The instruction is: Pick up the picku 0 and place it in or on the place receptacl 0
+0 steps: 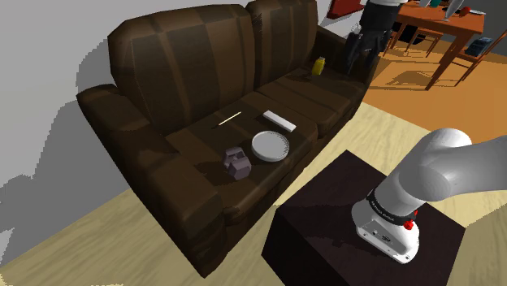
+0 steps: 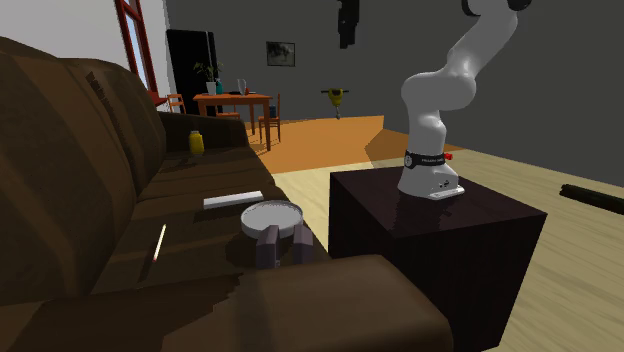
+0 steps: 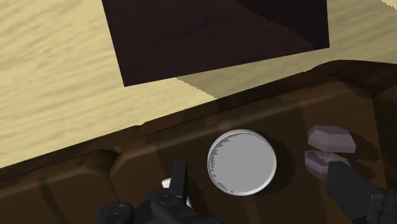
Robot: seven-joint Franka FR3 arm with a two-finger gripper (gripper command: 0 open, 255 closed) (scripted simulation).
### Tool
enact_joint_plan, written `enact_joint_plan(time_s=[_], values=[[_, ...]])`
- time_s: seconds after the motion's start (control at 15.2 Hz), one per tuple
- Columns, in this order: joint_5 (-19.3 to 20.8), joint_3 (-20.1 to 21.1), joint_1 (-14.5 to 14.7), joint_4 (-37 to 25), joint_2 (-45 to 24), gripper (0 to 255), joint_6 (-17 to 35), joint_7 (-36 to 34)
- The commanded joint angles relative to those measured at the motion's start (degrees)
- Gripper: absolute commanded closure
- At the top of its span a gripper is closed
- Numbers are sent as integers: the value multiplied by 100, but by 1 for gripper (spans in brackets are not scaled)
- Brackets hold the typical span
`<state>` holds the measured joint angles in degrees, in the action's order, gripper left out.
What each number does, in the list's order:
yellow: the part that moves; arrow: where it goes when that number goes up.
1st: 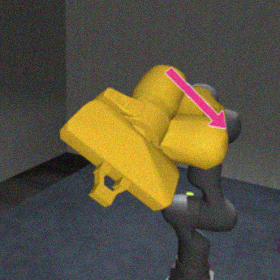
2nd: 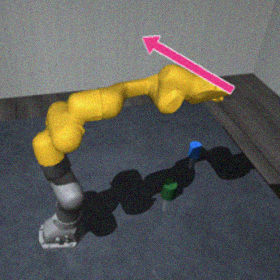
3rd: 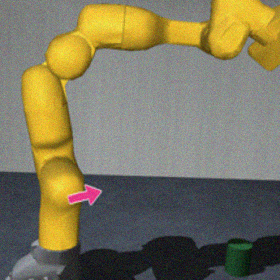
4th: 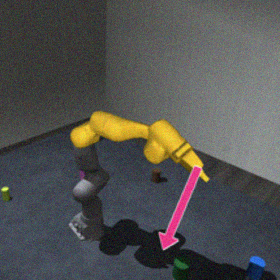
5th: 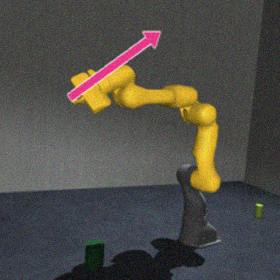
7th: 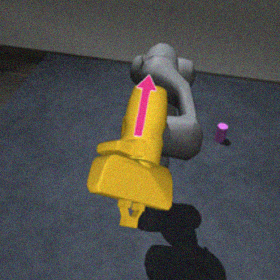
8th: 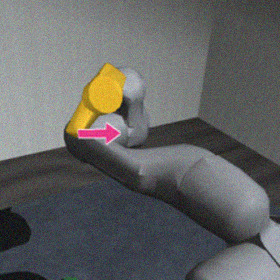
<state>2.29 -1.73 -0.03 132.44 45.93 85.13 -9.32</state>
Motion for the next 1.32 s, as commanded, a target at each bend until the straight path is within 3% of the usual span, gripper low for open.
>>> enact_joint_plan(time_s=[0.0,0.66,1.25], values=[[0,0,0,0,0,0,0,0],[-504,16,412,967,-953,0,1975,268],[-1107,82,883,1188,-2424,0,3723,712]])
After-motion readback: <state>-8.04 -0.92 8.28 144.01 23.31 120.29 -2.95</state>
